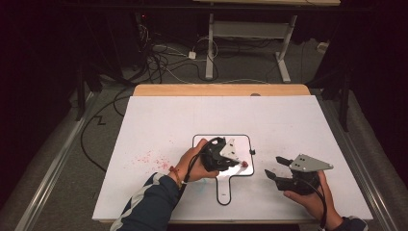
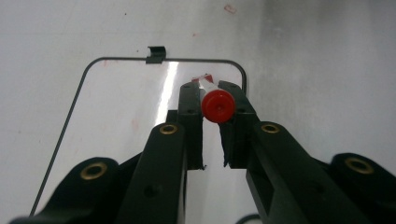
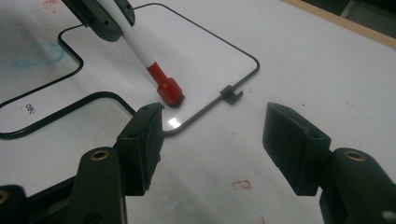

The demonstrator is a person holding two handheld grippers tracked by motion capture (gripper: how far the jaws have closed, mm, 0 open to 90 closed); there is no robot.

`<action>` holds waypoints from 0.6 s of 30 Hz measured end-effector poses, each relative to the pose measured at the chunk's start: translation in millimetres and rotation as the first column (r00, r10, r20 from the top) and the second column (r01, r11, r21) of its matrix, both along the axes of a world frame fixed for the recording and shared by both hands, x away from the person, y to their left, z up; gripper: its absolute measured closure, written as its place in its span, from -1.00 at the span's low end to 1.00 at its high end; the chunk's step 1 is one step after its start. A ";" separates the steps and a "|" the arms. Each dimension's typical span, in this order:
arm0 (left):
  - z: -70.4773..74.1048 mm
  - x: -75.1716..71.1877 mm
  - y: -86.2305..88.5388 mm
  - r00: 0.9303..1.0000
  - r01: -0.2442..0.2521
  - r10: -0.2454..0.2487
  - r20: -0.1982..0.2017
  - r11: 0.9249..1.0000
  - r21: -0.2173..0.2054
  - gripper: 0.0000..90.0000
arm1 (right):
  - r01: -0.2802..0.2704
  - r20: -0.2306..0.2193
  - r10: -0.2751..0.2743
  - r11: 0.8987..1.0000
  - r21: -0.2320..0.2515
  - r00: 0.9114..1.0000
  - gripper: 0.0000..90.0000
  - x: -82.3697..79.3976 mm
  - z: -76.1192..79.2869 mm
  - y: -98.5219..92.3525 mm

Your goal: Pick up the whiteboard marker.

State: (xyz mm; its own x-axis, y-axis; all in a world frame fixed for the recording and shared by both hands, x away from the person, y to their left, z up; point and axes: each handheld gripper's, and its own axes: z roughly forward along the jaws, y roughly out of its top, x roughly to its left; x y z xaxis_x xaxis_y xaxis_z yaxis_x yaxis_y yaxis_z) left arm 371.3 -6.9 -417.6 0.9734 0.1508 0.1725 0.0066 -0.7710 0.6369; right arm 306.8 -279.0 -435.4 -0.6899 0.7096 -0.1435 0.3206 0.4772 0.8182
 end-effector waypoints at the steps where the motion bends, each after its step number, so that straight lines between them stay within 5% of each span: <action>1: 0.0 0.0 -1.3 1.000 0.001 -0.001 0.000 1.000 0.000 0.74 | -0.001 0.001 0.001 1.000 -0.002 1.000 -0.13 -0.4 0.1 -0.6; 7: 0.7 0.3 11.2 1.000 -0.009 0.009 -0.016 1.000 0.008 0.74 | 0.006 0.004 -0.006 1.000 0.002 1.000 -0.13 -2.2 1.0 -3.2; 15: 0.4 -1.9 64.6 0.996 -0.087 0.088 -0.028 0.996 0.020 0.74 | 0.007 0.002 -0.007 1.000 -0.002 1.000 -0.13 -2.3 0.7 -1.5; 16: -1.9 -5.6 69.7 0.991 -0.123 0.122 -0.054 0.992 -0.014 0.74 | 0.007 0.002 -0.007 1.000 -0.002 1.000 -0.13 -2.1 0.5 -0.9; 18: 0.4 -5.3 84.1 0.993 -0.114 0.115 -0.032 0.993 0.022 0.74 | 0.004 0.001 -0.004 1.000 -0.006 1.000 -0.13 -1.8 0.2 0.2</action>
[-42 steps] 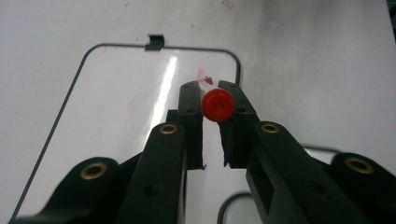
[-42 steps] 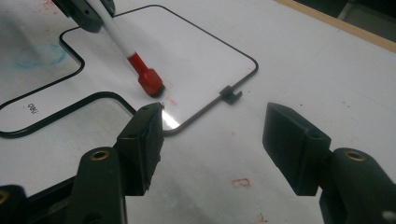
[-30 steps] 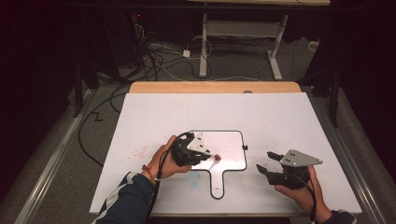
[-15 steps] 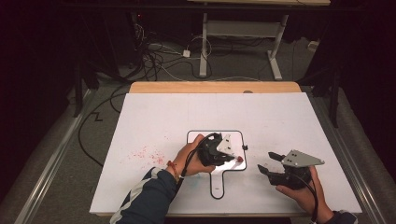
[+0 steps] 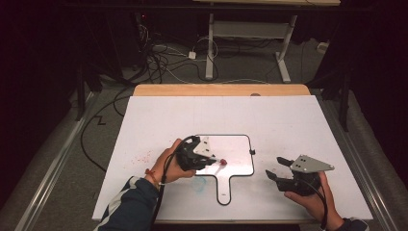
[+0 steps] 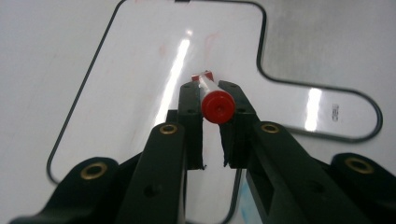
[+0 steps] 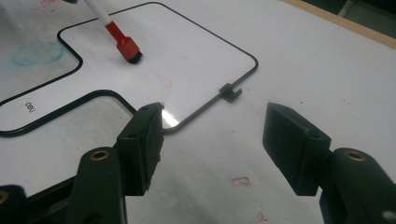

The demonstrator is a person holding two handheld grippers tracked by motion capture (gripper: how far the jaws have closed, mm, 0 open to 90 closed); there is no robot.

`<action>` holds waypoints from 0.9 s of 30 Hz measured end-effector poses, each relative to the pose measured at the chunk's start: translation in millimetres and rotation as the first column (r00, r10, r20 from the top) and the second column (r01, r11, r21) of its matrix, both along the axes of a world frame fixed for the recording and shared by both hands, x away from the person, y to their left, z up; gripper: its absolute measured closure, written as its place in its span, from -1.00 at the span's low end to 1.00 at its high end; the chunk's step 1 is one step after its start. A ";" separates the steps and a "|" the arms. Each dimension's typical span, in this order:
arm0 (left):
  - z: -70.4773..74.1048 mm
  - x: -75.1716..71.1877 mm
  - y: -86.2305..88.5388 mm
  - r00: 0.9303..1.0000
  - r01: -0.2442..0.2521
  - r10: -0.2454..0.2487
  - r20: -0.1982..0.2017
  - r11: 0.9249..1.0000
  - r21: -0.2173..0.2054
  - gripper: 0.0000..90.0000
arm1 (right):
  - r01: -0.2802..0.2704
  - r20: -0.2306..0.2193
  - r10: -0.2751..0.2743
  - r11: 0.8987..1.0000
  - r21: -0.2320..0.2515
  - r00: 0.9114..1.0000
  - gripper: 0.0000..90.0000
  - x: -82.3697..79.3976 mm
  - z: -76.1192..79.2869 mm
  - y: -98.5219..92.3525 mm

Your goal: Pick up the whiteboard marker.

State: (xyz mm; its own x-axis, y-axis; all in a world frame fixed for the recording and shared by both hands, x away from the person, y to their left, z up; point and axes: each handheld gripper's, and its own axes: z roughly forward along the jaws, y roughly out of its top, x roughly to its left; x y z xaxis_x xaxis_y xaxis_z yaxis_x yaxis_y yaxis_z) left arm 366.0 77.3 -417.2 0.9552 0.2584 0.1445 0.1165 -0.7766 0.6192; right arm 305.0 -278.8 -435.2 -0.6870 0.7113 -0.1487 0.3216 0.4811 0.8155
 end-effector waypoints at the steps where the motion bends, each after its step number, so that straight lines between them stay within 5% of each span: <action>1: -0.1 -1.1 6.1 1.000 -0.011 0.011 0.003 1.000 0.000 0.74 | -0.002 0.000 0.002 1.000 -0.001 1.000 -0.13 0.1 -0.1 0.6; 11: 1.6 -8.0 34.8 0.998 -0.061 0.060 -0.014 0.995 -0.075 0.74 | -0.028 -0.012 0.028 1.000 -0.012 1.000 -0.12 3.7 -3.4 10.5; 19: 5.4 -8.6 25.1 0.999 -0.038 0.035 -0.031 0.994 -0.101 0.74 | -0.091 0.008 0.091 0.996 -0.010 0.996 0.06 11.7 1.5 28.6; 25: 12.0 -8.3 8.1 0.999 -0.022 0.019 -0.031 0.994 -0.104 0.74 | -0.179 0.038 0.179 0.984 -0.019 0.983 0.08 22.0 11.9 60.3; 26: 8.7 -13.0 0.0 0.995 -0.080 0.066 -0.074 0.977 -0.199 0.74 | -0.193 0.039 0.194 0.981 -0.025 0.980 0.09 23.2 12.9 66.4; 27: 14.5 -8.3 1.6 0.999 -0.012 0.009 -0.034 0.994 -0.111 0.74 | -0.211 0.044 0.213 0.977 -0.035 0.976 0.09 24.6 13.5 72.1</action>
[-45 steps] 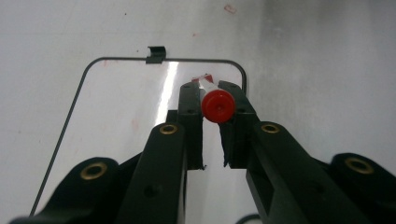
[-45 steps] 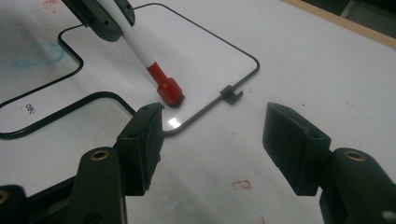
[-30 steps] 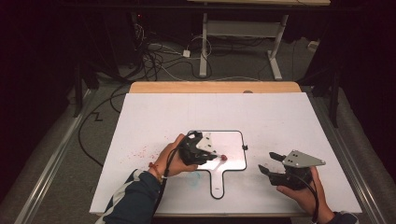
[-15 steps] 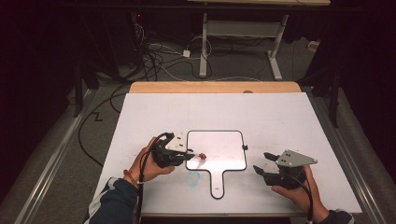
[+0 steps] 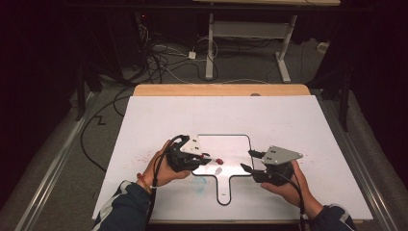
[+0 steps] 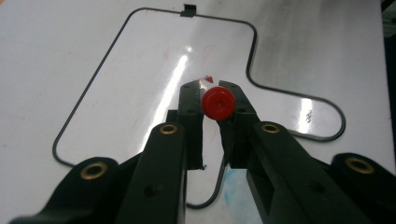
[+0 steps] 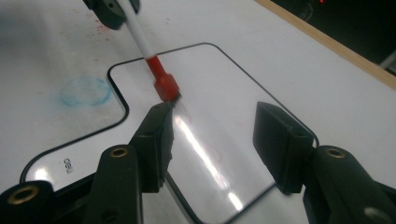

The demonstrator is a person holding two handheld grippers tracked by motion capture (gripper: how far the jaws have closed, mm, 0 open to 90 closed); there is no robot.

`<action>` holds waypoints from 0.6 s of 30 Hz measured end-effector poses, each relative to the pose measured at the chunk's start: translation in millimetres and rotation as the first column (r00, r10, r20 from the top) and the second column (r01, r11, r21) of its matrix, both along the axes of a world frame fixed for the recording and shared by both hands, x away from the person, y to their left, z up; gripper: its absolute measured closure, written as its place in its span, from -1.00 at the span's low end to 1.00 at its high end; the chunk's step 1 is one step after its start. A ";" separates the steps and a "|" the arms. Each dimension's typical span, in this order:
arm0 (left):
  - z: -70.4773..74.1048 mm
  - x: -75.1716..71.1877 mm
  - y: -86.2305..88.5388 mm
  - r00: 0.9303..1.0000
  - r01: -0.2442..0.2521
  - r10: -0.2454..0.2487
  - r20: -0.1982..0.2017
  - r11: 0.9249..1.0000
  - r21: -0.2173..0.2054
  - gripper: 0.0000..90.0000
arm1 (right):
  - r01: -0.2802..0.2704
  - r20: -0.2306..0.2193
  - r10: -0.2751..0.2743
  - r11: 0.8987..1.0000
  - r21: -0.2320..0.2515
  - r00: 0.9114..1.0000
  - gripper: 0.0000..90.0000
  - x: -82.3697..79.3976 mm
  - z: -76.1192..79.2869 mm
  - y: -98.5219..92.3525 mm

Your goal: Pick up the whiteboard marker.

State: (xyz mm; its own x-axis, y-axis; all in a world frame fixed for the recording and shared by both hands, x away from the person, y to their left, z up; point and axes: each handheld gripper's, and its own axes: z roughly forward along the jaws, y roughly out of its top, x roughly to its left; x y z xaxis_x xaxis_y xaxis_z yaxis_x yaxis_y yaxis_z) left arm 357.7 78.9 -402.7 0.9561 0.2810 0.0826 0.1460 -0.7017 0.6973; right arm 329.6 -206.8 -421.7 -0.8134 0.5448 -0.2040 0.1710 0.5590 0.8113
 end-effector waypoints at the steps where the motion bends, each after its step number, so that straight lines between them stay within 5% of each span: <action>1: -2.3 -3.8 -6.9 0.999 -0.036 0.033 -0.038 0.997 -0.067 0.74 | -0.020 0.000 0.020 1.000 -0.009 1.000 0.10 1.9 0.2 5.4; 2: 2.0 -0.1 -7.2 1.000 0.019 -0.019 -0.005 1.000 0.007 0.74 | -0.036 -0.003 0.036 0.999 -0.018 0.999 0.11 3.9 -0.3 10.7; 11: 7.4 -1.9 -32.8 0.998 0.061 -0.061 0.001 0.998 0.030 0.74 | -0.106 -0.035 0.103 0.988 -0.109 0.994 0.28 18.2 -7.8 39.5; 18: 8.5 -0.1 -42.2 0.999 0.053 -0.053 -0.003 0.998 0.034 0.74 | -0.150 -0.042 0.145 0.981 -0.127 0.988 0.70 21.3 -12.0 47.5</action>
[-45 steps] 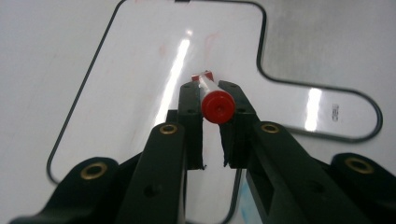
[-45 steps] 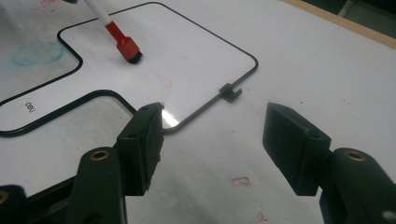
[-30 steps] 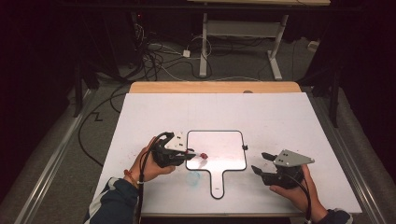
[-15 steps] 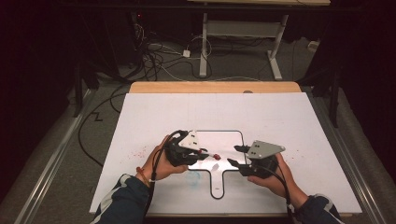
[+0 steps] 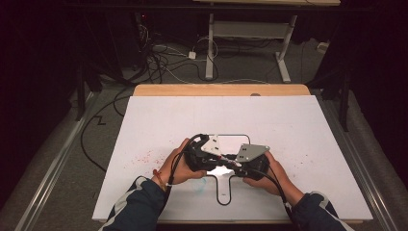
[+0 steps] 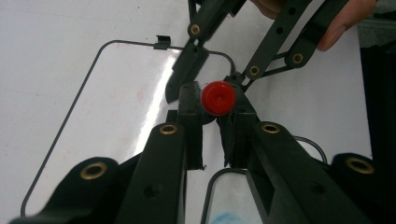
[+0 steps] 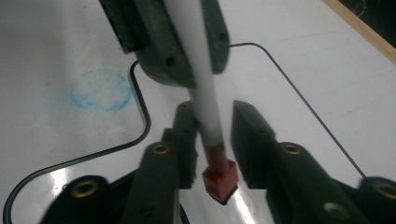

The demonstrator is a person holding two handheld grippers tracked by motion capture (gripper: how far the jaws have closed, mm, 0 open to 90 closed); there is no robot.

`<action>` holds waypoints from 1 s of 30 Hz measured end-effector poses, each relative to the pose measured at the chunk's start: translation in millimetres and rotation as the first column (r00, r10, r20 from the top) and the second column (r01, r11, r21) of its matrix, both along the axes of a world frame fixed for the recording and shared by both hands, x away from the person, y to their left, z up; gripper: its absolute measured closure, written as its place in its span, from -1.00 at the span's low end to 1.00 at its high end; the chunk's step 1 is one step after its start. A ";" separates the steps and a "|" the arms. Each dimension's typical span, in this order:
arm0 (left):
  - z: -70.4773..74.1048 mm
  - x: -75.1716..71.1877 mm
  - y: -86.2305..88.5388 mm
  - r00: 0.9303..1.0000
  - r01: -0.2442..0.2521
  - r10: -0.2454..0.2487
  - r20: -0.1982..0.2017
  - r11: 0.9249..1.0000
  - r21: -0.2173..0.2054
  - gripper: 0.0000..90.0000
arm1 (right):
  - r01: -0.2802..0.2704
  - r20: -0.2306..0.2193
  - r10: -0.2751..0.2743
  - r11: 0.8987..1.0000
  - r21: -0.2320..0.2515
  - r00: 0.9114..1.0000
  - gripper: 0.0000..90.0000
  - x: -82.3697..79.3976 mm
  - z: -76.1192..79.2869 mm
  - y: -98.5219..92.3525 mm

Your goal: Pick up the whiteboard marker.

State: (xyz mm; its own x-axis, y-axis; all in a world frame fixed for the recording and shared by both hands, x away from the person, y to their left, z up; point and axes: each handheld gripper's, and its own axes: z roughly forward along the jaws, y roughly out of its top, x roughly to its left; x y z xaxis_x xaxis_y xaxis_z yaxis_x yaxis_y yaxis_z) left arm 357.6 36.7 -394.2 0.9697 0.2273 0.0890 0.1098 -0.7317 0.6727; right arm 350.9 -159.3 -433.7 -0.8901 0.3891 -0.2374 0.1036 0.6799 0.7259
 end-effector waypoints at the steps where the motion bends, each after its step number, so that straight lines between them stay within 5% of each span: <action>1: 0.0 0.2 -1.6 1.000 -0.003 0.003 0.000 1.000 -0.007 0.74 | -0.002 -0.003 0.002 1.000 -0.003 1.000 0.73 -0.1 -1.0 1.0; 6: 1.1 0.2 -6.6 0.999 -0.041 0.042 0.031 0.999 -0.033 0.71 | -0.006 0.001 0.006 1.000 0.016 1.000 0.81 1.4 -4.5 3.7; 8: 2.6 -1.2 -4.6 0.997 -0.058 0.061 0.050 0.996 -0.062 0.51 | 0.008 -0.005 -0.008 1.000 0.027 1.000 0.81 4.9 -6.9 2.5; 13: -0.1 -19.5 22.7 0.976 -0.117 0.139 0.170 0.984 -0.134 -0.02 | 0.083 -0.022 -0.081 0.993 0.089 0.996 0.81 18.1 -21.1 -16.5; 17: -16.5 -31.8 58.6 0.940 -0.234 0.271 0.209 0.954 -0.185 -0.32 | 0.122 -0.049 -0.115 0.978 0.169 0.992 0.81 26.1 -29.9 -35.6; 20: -33.4 -43.8 90.4 0.907 -0.320 0.369 0.205 0.918 -0.235 -0.41 | 0.130 -0.037 -0.126 0.978 0.163 0.991 0.81 23.5 -30.1 -41.9; 21: -38.9 -47.3 99.1 0.902 -0.339 0.386 0.195 0.911 -0.236 -0.41 | 0.135 -0.027 -0.133 0.979 0.154 0.991 0.81 21.5 -29.7 -43.0; 23: -50.5 -54.4 114.4 0.880 -0.384 0.429 0.204 0.895 -0.227 -0.46 | 0.140 -0.006 -0.140 0.982 0.130 0.990 0.81 18.9 -28.6 -45.6; 27: -68.7 -69.1 135.6 0.854 -0.457 0.491 0.173 0.866 -0.205 -0.48 | 0.153 0.003 -0.155 0.978 0.144 0.988 0.82 18.0 -30.3 -48.4; 30: -73.1 -77.8 142.7 0.857 -0.463 0.495 0.145 0.862 -0.205 -0.49 | 0.141 0.033 -0.147 0.980 0.143 0.989 0.82 17.1 -32.2 -40.2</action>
